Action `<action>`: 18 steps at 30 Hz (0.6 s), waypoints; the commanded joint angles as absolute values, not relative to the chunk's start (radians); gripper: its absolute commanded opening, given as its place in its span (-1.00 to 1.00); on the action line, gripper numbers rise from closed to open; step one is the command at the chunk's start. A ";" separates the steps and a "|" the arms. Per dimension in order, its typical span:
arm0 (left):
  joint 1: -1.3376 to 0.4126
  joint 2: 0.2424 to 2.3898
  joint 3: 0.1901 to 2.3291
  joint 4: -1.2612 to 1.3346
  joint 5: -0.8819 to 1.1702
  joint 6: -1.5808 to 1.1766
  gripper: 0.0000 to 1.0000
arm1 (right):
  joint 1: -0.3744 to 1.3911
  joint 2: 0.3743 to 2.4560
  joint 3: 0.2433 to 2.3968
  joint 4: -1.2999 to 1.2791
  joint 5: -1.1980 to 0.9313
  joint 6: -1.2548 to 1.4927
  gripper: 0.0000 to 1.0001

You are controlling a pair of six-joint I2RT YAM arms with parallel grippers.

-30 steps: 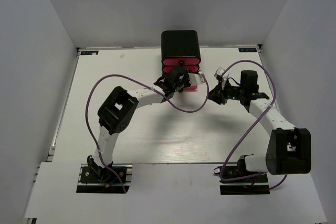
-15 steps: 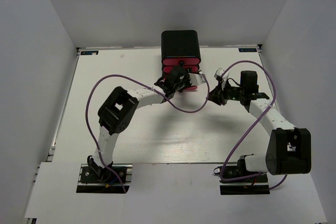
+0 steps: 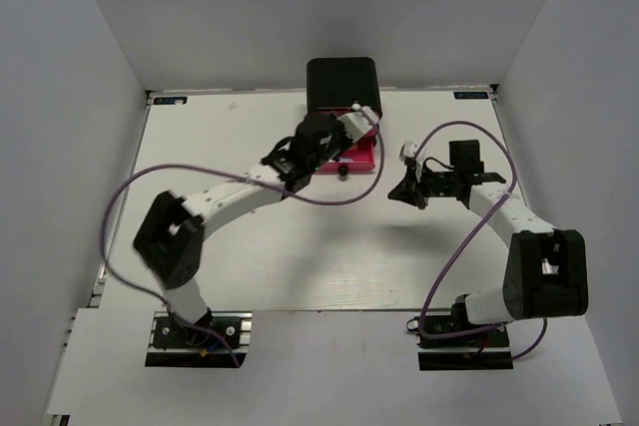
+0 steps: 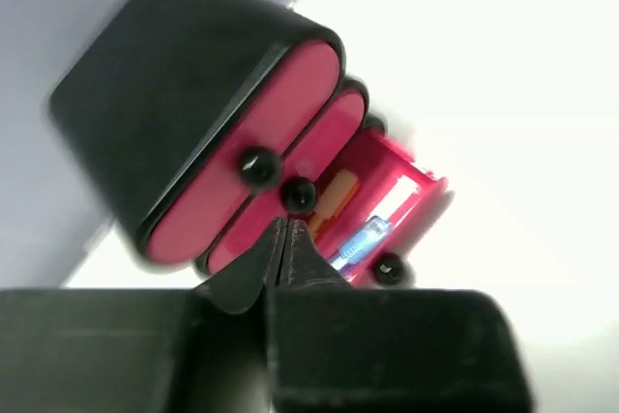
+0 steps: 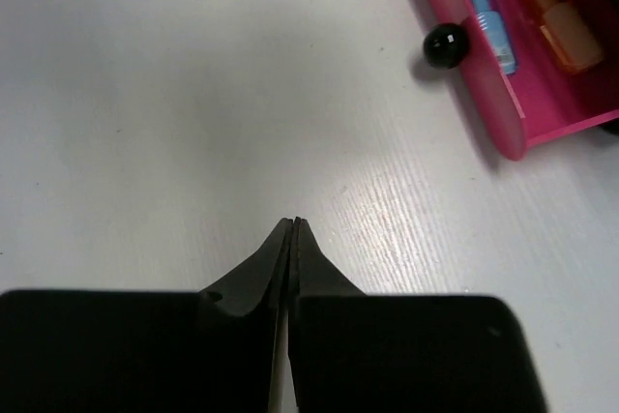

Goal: Sort the stationery into containers
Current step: Place the stationery into the container, then close the drawer

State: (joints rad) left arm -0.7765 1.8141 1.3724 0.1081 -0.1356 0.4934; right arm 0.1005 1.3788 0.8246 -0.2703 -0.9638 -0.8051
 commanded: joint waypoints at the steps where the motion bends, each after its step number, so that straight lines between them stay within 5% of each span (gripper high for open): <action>1: -0.756 1.582 1.210 0.032 -0.152 0.156 -0.88 | 0.139 1.420 0.856 -0.281 -0.994 -0.841 -1.00; 4: -0.756 1.380 0.983 0.048 -0.216 -0.042 -0.88 | 0.179 1.431 0.841 -0.200 -0.901 -0.779 -1.00; 5: -0.756 1.329 0.926 0.063 -0.225 -0.092 -0.84 | 0.216 1.434 0.835 -0.161 -0.881 -0.753 -0.78; 6: -0.756 1.280 0.872 0.077 -0.236 -0.186 -0.57 | 0.225 1.437 0.819 -0.103 -0.817 -0.721 -0.45; 7: -0.756 1.187 0.770 0.077 -0.236 -0.237 -0.39 | 0.241 1.437 0.813 -0.074 -0.813 -0.675 0.77; 8: -0.756 1.142 0.721 0.077 -0.248 -0.294 -0.21 | 0.248 1.443 0.811 -0.013 -0.821 -0.649 0.81; 10: -0.756 1.053 0.585 0.104 -0.249 -0.435 0.06 | 0.252 1.471 0.818 0.031 -0.848 -0.542 0.81; 15: -0.756 0.812 0.359 0.146 -0.284 -0.641 0.13 | 0.279 1.604 0.925 0.002 -0.891 -0.337 0.71; 16: -0.756 0.789 0.339 0.156 -0.284 -0.681 0.13 | 0.284 1.646 0.928 0.018 -0.862 -0.309 0.49; 18: -0.767 0.738 0.296 0.169 -0.295 -0.692 0.13 | 0.304 1.664 0.937 0.096 -0.810 -0.240 -0.33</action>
